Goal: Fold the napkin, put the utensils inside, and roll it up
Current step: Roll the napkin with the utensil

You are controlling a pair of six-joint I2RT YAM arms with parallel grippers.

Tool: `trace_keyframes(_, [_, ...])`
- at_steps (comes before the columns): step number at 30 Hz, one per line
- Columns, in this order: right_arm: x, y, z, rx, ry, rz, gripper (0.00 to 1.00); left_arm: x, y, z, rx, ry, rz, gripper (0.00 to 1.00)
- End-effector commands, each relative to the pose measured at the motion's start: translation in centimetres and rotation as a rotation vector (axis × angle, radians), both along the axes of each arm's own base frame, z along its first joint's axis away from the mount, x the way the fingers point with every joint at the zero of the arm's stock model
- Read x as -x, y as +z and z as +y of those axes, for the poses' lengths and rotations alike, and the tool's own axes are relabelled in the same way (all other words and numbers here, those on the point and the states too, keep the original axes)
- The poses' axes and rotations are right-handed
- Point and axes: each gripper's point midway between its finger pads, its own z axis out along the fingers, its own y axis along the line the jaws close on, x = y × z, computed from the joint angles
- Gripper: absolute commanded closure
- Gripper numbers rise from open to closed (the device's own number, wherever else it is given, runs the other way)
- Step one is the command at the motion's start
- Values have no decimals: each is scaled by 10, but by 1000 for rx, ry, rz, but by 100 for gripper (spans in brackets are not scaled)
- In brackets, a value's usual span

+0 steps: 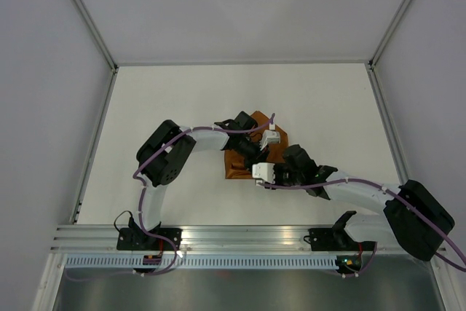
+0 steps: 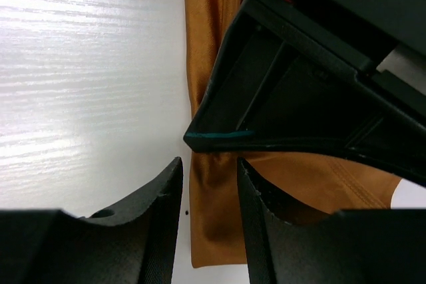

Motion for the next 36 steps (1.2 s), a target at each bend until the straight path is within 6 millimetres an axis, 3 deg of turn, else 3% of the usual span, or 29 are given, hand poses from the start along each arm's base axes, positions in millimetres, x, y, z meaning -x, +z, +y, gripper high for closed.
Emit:
trace_keyframes(1, [-9, 1, 6, -5, -30, -43, 56, 22, -57, 38, -232, 35, 104, 98])
trace_keyframes(16, [-9, -18, 2, 41, -43, -38, 59, 23, -55, 38, -223, 36, 120, 98])
trace_keyframes(18, [-10, -20, 1, 48, -52, -38, 70, 23, -55, 38, -219, 35, 122, 98])
trace_keyframes(24, [-10, -22, -3, 67, -61, -39, 91, 22, -49, 36, -203, 42, 138, 98])
trace_keyframes(29, [-8, -25, -5, 70, -63, -2, 100, 5, -30, 33, -153, 112, 164, 85])
trace_keyframes(36, [-4, -27, -4, 70, -45, 157, 100, -22, 6, 29, -50, 217, 166, 69])
